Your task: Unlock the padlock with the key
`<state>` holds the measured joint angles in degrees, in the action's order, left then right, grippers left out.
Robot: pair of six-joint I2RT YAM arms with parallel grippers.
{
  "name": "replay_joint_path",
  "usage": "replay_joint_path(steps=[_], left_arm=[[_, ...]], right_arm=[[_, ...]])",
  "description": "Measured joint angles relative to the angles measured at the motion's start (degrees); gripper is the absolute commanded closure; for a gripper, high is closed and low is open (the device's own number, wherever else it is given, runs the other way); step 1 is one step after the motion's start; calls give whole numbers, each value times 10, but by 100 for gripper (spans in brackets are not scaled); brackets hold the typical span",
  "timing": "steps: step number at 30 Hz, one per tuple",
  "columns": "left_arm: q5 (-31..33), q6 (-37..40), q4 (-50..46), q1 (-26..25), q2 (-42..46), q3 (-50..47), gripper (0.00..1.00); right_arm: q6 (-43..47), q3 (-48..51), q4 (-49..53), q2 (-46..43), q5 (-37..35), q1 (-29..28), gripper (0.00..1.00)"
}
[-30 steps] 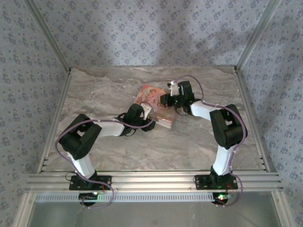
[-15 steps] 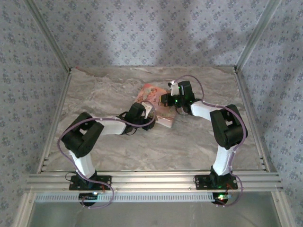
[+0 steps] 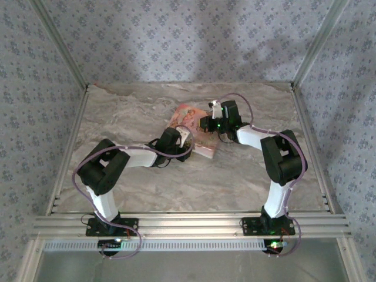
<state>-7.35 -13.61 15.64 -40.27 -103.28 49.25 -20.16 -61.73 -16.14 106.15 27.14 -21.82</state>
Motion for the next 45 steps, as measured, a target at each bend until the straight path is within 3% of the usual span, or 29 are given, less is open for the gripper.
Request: replay_joint_path(steps=[12,23,34,45], left_arm=[[-25,-26,-49,0,2,25,80],[-78,-97,-115,0,14,49,81],[-117,-172,-174,0,31,93,81],[-143,-242,-210,0,31,125,82]], right_arm=[[12,45,17,-61,-6,-2,100],[56,154,23,-226,-25,-9,100],[87,282,22,-370,-61,-75,100],[89,385,-45,-365,-129,-150,100]])
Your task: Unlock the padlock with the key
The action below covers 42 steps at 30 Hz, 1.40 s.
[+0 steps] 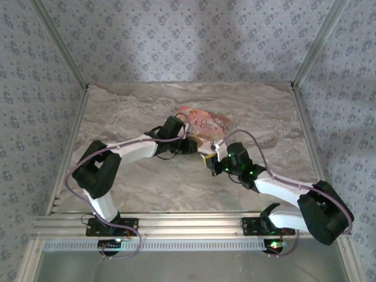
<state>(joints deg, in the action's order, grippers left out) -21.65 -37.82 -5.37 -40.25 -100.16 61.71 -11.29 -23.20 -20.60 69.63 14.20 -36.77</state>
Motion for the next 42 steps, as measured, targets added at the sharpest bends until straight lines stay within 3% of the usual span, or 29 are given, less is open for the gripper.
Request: replay_joint_path(steps=[20,42], left_arm=[[-26,-58,-14,1,0,14,85],[-26,-58,-13,1,0,14,85]], right_arm=[[9,38,-243,150,-66,-14,100],[8,39,-326,205,-63,3,100]])
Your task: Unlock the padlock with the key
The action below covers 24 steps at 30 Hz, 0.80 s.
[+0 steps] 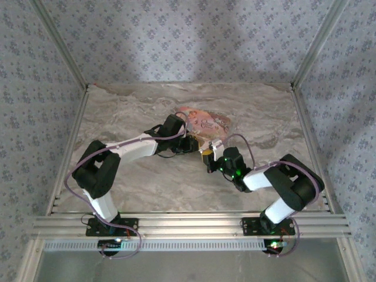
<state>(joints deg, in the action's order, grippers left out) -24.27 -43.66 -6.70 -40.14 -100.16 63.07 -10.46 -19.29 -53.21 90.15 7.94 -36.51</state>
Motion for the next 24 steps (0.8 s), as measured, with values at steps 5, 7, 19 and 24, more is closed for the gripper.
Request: replay_joint_path(steps=[5,7,19,24], left_arm=[[0,0,0,0,0,0,85],[0,0,0,0,0,0,85],[-2,0,1,0,0,0,86],[-2,-4,2,0,0,0,86]], right_arm=[[0,0,-12,7,4,1,100],[0,0,-19,11,7,1,100],[0,0,-54,32,13,1,100],[-2,0,-69,42,15,2,100]])
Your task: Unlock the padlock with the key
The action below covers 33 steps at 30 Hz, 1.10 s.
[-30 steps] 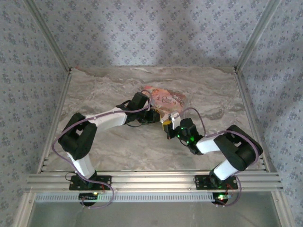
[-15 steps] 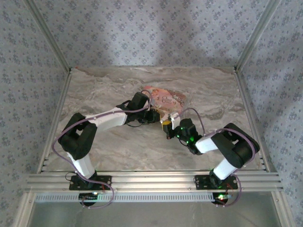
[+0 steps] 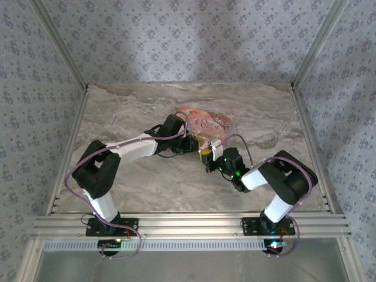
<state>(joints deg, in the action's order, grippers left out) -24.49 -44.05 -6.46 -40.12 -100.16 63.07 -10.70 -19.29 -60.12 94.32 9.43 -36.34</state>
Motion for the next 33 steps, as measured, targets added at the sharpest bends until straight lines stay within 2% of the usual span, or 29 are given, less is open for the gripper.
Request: replay_joint_path(steps=[33], left_arm=[[-4,-6,6,3,0,0,86]], right_arm=[[-23,10,-79,40,24,15,100]])
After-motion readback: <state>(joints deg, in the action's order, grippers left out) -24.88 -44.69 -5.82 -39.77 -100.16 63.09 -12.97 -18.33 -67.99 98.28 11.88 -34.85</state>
